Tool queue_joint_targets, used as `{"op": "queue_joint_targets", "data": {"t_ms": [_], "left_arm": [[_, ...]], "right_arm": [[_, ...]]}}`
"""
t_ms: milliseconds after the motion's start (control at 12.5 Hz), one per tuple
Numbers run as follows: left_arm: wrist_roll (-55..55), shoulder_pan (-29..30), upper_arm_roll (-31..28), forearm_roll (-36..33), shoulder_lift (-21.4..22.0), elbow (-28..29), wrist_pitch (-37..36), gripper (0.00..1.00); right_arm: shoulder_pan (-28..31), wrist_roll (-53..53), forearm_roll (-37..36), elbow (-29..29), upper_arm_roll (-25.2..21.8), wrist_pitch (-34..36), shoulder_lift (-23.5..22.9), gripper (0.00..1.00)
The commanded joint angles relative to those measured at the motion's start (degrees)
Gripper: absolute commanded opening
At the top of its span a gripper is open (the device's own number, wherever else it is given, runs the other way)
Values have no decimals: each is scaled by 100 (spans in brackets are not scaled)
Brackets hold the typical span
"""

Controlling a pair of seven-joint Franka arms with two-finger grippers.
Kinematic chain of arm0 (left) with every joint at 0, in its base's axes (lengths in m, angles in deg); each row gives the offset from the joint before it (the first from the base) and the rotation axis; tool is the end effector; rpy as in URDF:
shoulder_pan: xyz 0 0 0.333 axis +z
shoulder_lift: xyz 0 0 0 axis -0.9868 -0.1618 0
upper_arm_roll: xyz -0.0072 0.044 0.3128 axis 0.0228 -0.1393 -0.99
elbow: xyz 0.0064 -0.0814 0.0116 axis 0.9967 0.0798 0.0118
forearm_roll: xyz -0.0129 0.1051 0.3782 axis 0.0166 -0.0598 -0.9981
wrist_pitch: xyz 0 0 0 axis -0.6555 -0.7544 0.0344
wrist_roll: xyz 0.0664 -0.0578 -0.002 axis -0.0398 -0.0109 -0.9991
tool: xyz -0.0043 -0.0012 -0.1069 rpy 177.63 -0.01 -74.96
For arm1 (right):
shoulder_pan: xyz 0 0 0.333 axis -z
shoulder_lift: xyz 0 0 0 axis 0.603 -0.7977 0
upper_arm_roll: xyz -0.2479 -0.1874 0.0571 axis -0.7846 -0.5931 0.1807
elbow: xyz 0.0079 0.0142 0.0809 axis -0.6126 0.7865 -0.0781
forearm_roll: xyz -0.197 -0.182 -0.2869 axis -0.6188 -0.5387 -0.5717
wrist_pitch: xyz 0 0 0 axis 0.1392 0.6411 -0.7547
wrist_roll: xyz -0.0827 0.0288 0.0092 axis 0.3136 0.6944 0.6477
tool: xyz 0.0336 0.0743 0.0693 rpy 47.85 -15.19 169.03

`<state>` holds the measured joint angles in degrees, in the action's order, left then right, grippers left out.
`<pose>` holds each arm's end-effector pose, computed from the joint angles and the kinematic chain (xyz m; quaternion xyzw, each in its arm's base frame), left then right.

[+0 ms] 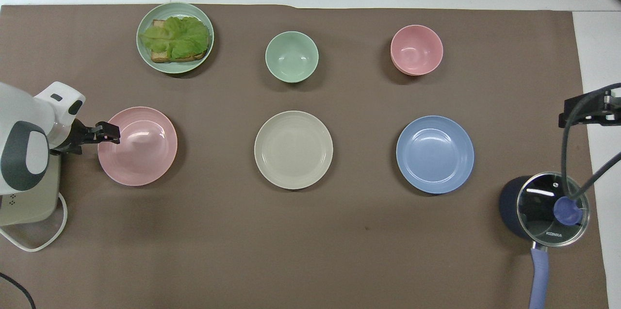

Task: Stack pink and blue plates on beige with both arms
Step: 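Reach the left gripper to the pink plate rim and grasp it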

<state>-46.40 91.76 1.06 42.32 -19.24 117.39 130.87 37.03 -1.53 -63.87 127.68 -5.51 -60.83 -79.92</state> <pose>0.5516 0.0524 0.3092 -0.9883 -0.1418 0.0558 0.0084 0.5394 -0.0135 0.6707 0.9943 -0.1040 -0.0116 0.0220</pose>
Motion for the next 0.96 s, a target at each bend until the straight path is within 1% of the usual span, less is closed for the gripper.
{"op": "queue_joint_targets", "data": {"t_ms": [0,80,160,240,480,720,880], "left_arm": [[-74,-9,-38,-54,251,300,67,25],[-73,0,-38,-54,251,291,41,5],[-73,26,-38,-54,234,230,-81,0],[-65,35,-30,-54,242,125,-378,0],[-73,0,14,7,312,-594,-1704,0],[-65,44,14,560,584,-947,-2357,0],[-100,1,-12,1383,795,-835,-2455,0]], "right_arm": [[67,37,118,-6,17,44,33,100],[67,37,118,-6,17,44,33,100],[67,29,127,-6,17,44,33,100],[67,28,118,-6,17,44,33,100],[67,28,118,-6,17,44,33,100],[67,28,118,-6,17,79,33,100],[67,28,118,-6,8,71,33,100]]}}
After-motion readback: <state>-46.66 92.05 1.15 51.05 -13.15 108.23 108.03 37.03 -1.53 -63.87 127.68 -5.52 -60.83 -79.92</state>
